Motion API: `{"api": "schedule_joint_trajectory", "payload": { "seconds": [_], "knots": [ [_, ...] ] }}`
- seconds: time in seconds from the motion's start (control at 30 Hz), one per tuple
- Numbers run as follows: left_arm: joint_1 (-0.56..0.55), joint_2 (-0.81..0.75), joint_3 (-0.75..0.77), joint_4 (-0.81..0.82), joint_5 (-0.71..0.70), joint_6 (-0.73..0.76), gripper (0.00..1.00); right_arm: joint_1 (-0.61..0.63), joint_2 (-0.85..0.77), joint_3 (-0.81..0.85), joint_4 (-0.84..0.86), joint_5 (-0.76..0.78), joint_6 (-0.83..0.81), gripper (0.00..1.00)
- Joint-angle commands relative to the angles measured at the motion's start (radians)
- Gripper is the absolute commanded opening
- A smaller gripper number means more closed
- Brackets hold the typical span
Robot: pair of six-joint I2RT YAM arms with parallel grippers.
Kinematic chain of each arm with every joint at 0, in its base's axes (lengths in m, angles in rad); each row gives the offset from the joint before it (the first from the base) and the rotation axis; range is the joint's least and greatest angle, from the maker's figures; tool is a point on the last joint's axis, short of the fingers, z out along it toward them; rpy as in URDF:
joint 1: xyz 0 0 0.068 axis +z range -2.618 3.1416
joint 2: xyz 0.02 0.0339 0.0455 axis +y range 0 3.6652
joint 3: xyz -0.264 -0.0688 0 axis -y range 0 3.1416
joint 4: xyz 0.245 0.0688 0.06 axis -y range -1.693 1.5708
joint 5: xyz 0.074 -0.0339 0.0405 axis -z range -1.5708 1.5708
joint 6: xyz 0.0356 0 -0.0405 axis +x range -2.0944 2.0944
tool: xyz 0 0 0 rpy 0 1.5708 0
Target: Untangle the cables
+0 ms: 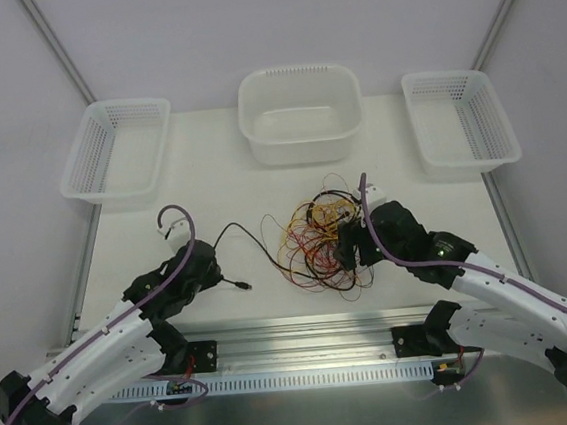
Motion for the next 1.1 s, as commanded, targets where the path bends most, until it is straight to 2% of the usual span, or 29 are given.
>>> {"api": "schedule_joint_trajectory", "payload": {
  "seconds": [0.0,0.07,0.1,0.17,0.2,0.3,0.43,0.6,0.7,0.9,1.07],
  "knots": [
    [0.056,-0.033,-0.001,0.018,-0.036,-0.019,0.18,0.006,0.009,-0.011,0.034,0.029,0.039,0.77],
    [0.099,-0.036,0.005,0.012,-0.015,-0.008,0.3,0.006,0.018,-0.016,0.035,0.031,0.042,0.77],
    [0.105,-0.037,0.011,0.012,0.007,-0.002,0.48,0.007,0.02,-0.016,0.035,0.03,0.042,0.77],
    [0.105,-0.037,0.046,0.012,0.044,0.033,0.66,0.009,0.026,-0.014,0.032,0.029,0.044,0.77],
    [0.105,-0.033,0.064,0.012,0.076,0.053,0.8,0.012,0.027,-0.012,0.031,0.033,0.041,0.77],
    [0.105,0.005,0.161,0.004,0.285,0.115,0.91,0.021,0.026,-0.003,0.026,0.04,0.041,0.78],
    [0.064,0.042,0.253,0.004,0.394,0.04,0.92,0.035,0.018,0.007,0.015,0.062,0.042,0.78],
    [-0.131,0.076,0.359,0.006,0.208,-0.028,0.91,0.044,-0.002,0.006,0.014,0.074,0.045,0.78],
    [-0.137,0.154,0.411,0.003,0.174,0.026,0.91,0.044,-0.011,0.0,0.017,0.071,0.048,0.77],
    [-0.128,0.294,0.474,-0.011,0.01,0.104,0.88,0.047,-0.029,-0.014,0.015,0.065,0.058,0.78],
    [-0.07,0.416,0.5,-0.045,0.013,0.13,0.86,0.05,-0.057,-0.028,0.014,0.065,0.061,0.78]
  ]
}}
